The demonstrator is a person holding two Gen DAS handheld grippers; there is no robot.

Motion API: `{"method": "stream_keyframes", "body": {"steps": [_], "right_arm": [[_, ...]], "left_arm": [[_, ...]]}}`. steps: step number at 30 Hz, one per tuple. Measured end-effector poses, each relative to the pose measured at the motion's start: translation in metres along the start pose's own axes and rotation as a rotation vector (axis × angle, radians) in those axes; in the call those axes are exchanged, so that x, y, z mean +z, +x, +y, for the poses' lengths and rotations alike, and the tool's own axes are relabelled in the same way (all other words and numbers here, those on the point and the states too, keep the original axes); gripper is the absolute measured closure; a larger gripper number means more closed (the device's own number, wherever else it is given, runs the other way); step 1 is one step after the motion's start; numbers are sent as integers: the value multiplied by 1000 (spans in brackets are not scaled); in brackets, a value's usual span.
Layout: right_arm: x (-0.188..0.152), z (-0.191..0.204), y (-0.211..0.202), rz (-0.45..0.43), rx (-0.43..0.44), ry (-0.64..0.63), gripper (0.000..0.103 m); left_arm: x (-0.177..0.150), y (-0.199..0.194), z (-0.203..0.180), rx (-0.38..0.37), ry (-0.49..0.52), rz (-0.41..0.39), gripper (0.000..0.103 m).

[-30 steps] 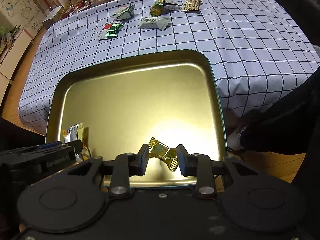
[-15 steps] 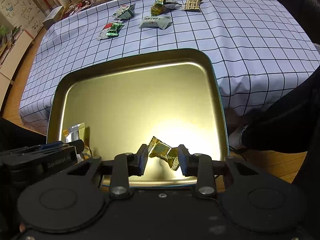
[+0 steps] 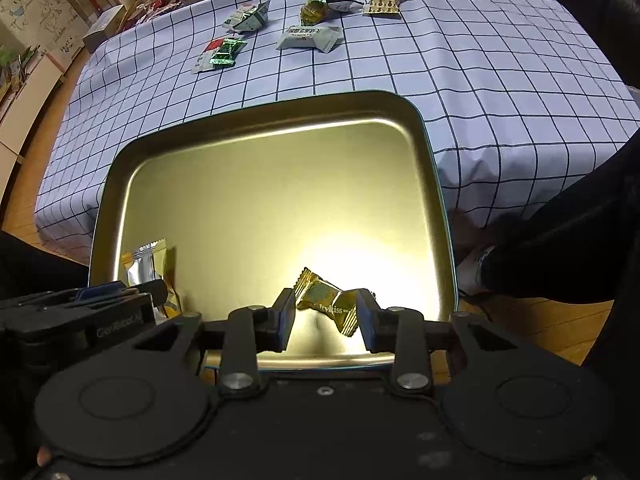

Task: Organize snacks
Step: 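Open left tool to drop the silver candy while right tool releases the gold candy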

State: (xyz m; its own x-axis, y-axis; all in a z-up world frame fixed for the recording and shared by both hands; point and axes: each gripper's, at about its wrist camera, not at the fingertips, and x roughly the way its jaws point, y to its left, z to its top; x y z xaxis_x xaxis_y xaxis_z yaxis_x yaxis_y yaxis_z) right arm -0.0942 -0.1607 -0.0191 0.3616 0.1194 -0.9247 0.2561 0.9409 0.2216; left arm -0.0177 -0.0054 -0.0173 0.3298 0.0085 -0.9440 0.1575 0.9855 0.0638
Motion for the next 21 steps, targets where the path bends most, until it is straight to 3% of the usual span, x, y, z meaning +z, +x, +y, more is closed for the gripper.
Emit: {"method": "stream_keyframes", "body": {"steps": [13, 18, 21], "right_arm": [[8, 0, 1, 13, 1, 9, 67], [27, 4, -7, 7, -12, -22, 67], [47, 7, -11, -5, -13, -48, 65]], "left_arm": [[13, -10, 4, -4, -2, -1, 55], [38, -23, 6, 17, 20, -43, 55], [60, -27, 7, -17, 24, -58, 55]]}}
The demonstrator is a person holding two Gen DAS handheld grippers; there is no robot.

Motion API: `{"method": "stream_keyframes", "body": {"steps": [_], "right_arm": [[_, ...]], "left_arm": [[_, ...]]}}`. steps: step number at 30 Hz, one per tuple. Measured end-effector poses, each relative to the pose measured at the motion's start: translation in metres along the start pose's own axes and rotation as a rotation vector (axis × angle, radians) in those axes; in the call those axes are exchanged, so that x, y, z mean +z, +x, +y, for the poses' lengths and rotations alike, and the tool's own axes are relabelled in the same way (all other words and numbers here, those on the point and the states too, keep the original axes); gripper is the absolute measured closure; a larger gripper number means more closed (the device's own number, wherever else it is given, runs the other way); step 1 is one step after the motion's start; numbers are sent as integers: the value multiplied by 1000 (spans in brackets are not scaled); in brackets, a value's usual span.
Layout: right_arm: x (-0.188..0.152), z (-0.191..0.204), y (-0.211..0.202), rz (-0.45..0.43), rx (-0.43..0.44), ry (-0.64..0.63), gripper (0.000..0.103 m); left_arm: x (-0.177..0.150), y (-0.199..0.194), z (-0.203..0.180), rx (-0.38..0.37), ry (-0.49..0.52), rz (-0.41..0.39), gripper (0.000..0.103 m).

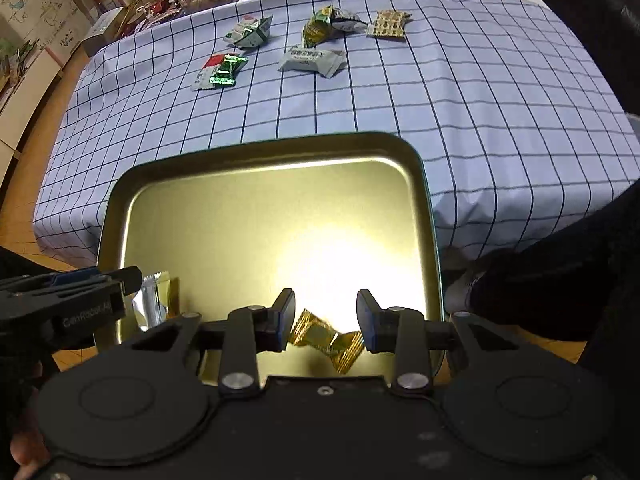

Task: Organize snacks
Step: 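Open left tool to drop the silver candy while right tool releases the gold candy, then move left tool to the dark green candy while right tool grasps the brown heart-print packet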

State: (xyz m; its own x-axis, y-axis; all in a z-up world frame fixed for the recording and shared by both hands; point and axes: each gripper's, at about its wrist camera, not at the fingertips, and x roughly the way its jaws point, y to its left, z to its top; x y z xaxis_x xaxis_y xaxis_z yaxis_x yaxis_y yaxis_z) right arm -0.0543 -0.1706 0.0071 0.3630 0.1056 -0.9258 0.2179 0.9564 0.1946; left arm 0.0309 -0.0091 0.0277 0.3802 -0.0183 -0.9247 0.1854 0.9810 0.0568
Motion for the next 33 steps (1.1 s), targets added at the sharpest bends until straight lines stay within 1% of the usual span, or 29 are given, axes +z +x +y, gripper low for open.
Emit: {"method": "stream_keyframes", "body": {"steps": [5, 9, 13, 16, 20, 21, 23, 26, 28, 30, 33], "right_arm": [[44, 0, 2, 11, 21, 0, 60], [91, -2, 12, 36, 17, 22, 60], [142, -10, 25, 55, 28, 78, 60], [183, -17, 39, 61, 7, 104, 60], [236, -29, 60, 53, -49, 138, 59], [248, -33, 67, 56, -55, 154, 59], [271, -42, 82, 69, -59, 185, 59], [297, -56, 100, 53, -66, 226, 59], [311, -64, 112, 31, -102, 238, 59], [320, -72, 122, 11, -127, 248, 59], [327, -81, 136, -1, -138, 270, 59]], "left_arm": [[42, 6, -1, -67, -13, -9, 55], [81, 15, 2, -54, -35, -33, 55], [121, 31, 9, -30, -69, -61, 55], [147, 45, 16, -40, -95, -63, 55], [178, 67, 22, -77, -135, -23, 55], [184, 71, 22, -69, -137, -14, 55], [194, 79, 20, -42, -129, -27, 55], [205, 92, 15, -12, -82, -36, 55], [211, 104, 14, -12, -72, 0, 55], [214, 114, 15, -47, -85, 47, 55], [216, 127, 14, -82, -107, 109, 55]]}}
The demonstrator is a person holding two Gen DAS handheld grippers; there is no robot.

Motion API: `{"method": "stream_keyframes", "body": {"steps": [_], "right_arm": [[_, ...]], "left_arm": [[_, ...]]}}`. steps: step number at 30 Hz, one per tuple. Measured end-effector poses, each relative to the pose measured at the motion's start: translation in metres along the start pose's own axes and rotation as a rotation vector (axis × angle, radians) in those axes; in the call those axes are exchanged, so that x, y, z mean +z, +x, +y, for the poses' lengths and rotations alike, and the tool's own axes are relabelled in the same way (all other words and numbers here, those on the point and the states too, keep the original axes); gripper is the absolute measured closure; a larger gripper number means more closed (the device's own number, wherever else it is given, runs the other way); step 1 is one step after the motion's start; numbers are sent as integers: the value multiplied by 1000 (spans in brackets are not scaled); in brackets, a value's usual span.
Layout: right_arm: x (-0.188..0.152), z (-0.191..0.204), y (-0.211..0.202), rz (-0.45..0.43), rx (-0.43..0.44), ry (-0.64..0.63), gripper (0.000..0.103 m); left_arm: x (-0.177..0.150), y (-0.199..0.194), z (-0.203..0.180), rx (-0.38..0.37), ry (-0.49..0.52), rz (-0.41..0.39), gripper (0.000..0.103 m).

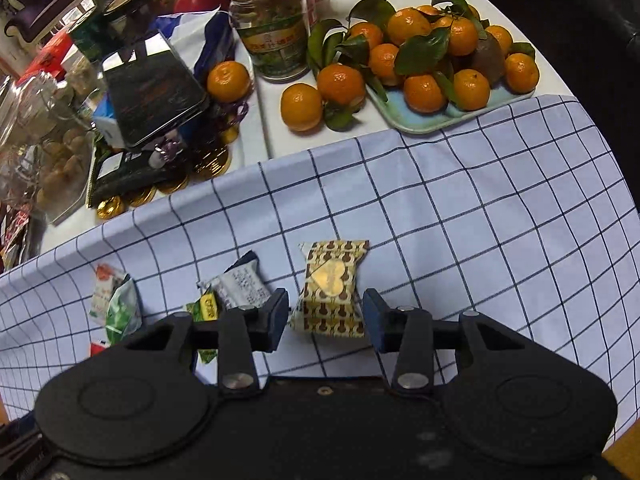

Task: Organize snacks
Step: 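Move left tool to the dark green candy while right tool grasps the brown heart-print packet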

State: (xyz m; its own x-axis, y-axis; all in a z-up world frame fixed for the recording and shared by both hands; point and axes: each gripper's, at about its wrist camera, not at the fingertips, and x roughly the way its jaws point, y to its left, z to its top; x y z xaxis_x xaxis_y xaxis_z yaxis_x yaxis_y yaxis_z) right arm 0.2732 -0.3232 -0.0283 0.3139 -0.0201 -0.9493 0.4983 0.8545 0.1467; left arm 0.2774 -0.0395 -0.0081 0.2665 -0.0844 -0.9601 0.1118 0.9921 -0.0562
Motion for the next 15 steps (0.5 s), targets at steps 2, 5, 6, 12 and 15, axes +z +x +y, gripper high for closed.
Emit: {"method": "stream_keyframes", "body": {"steps": [2, 5, 6, 12, 15], "right_arm": [[1, -2, 7, 8, -12, 8, 59], [2, 0, 17, 11, -38, 6, 59], [3, 1, 21, 15, -50, 2, 59], [1, 15, 38, 34, -93, -54, 60], [0, 19, 45, 54, -110, -61, 60]], "left_arm": [[0, 4, -2, -15, 4, 19, 56], [1, 4, -4, -24, -6, 16, 56], [2, 5, -4, -27, -7, 16, 56], [6, 12, -4, -31, -30, 24, 55], [6, 17, -5, -33, -43, 33, 56]]}}
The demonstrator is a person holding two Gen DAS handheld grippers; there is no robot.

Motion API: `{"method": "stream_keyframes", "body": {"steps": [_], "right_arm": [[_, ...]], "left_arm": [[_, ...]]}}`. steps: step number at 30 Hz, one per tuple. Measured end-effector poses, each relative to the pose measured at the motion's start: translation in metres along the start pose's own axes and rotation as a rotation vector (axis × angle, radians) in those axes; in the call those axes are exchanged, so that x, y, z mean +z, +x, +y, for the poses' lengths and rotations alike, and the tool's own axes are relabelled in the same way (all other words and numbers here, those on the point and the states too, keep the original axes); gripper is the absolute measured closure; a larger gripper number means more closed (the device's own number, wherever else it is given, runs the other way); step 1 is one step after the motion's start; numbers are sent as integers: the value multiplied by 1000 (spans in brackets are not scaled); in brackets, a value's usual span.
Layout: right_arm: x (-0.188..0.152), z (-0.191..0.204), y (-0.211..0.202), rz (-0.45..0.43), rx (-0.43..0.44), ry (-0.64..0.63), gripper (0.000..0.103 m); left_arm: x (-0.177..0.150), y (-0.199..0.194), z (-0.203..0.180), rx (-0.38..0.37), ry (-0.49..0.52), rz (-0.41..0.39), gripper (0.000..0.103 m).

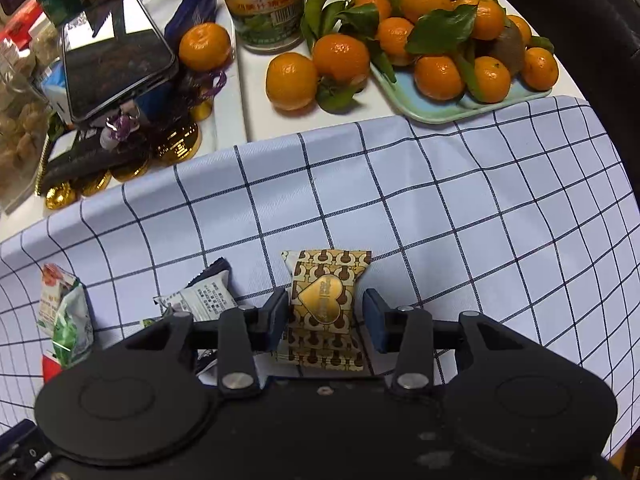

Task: Organize snacks
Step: 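Move left tool to the dark green candy while right tool grasps the brown heart-print packet, then grasp the dark green candy with the left tool and lift it while right tool holds the packet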

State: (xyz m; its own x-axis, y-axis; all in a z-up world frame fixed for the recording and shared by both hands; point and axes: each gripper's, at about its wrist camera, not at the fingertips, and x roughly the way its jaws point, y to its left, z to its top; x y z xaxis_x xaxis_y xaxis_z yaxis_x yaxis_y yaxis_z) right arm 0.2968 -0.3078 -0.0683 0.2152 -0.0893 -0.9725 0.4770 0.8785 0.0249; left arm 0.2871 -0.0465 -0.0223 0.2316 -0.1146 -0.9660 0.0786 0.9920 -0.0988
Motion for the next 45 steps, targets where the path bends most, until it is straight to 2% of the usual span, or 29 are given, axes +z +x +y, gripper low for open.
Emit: {"method": "stream_keyframes", "body": {"steps": [6, 10, 17, 29, 37, 38, 41, 43, 45], "right_arm": [[-1, 6, 1, 44, -11, -24, 70], [2, -1, -5, 77, 34, 20, 70], [1, -6, -18, 58, 46, 33, 70], [-1, -8, -20, 71, 37, 31, 70], [-4, -2, -21, 69, 40, 6, 70], [-4, -2, -21, 70, 40, 5, 70], [-5, -2, -21, 74, 43, 6, 70], [-4, -3, -22, 73, 47, 5, 70], [-4, -4, -23, 69, 51, 5, 70]], "left_arm": [[-3, 13, -14, -28, 23, 44, 56], [-5, 18, -26, 12, 51, 36, 56], [-7, 21, -39, 72, 93, 10, 56], [-13, 19, -52, 59, 138, 7, 59], [-11, 21, -50, 66, 120, 9, 60], [-10, 21, -49, 68, 115, 10, 65], [-7, 21, -42, 90, 89, 17, 90], [-4, 20, -33, 39, 50, 34, 91], [-1, 18, -23, -12, 5, 53, 97]]}}
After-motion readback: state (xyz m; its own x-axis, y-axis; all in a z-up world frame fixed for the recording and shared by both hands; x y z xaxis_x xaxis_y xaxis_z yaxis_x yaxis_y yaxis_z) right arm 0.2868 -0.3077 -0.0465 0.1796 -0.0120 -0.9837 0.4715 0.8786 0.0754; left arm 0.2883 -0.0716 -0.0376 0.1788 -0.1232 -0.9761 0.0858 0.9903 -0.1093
